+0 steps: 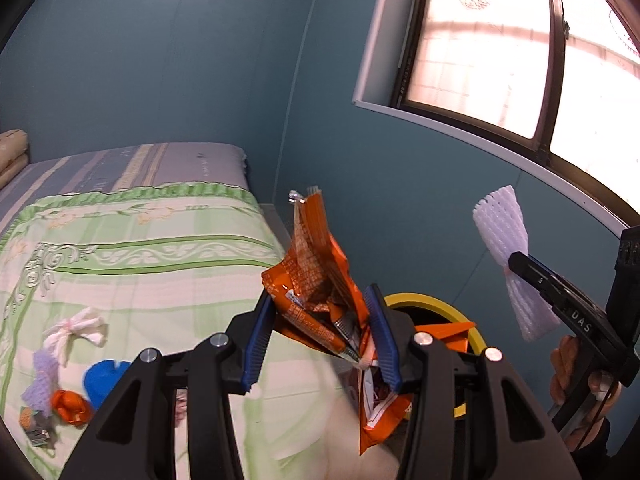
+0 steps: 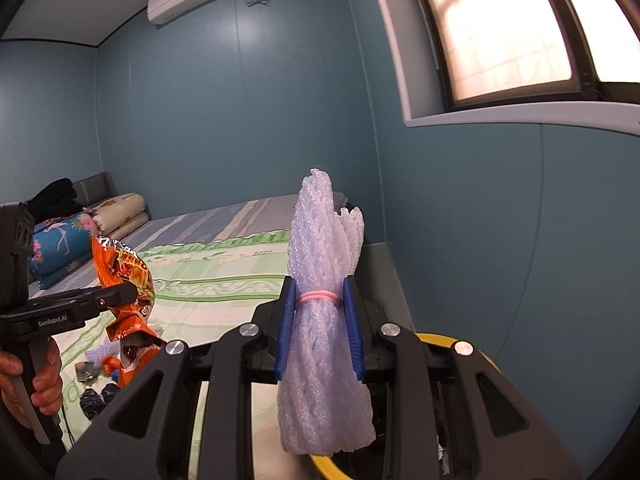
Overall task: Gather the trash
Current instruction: 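Carry the orange wrappers and lavender foam net over the bin with both tools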
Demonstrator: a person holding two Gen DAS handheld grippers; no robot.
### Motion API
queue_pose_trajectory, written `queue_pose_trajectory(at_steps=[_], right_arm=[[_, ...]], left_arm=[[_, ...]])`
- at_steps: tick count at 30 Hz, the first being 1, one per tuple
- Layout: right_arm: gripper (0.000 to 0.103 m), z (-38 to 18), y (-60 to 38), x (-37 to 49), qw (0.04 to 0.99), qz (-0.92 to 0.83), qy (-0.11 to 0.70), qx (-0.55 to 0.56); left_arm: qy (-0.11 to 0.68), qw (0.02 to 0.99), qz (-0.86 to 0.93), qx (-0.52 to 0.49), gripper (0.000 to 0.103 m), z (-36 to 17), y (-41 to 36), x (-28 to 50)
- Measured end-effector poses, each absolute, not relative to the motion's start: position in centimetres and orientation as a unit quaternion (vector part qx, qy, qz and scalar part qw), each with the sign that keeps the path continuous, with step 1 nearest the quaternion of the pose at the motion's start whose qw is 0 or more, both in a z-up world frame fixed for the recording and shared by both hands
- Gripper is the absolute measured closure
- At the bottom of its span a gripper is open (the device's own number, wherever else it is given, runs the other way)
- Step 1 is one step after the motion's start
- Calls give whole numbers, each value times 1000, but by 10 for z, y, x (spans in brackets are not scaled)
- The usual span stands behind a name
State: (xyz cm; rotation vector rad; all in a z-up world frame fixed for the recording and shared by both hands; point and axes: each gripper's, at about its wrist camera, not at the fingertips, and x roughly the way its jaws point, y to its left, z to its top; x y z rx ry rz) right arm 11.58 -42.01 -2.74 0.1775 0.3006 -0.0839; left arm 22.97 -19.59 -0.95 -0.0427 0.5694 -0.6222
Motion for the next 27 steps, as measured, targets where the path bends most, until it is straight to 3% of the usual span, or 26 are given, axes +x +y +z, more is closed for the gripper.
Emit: queue_pose_trajectory(at_steps=[27], right_arm=[[80,-76,-493,121,964,-108,197,141]], left_arm=[[346,860,-376,10,59,-81,-323,253]])
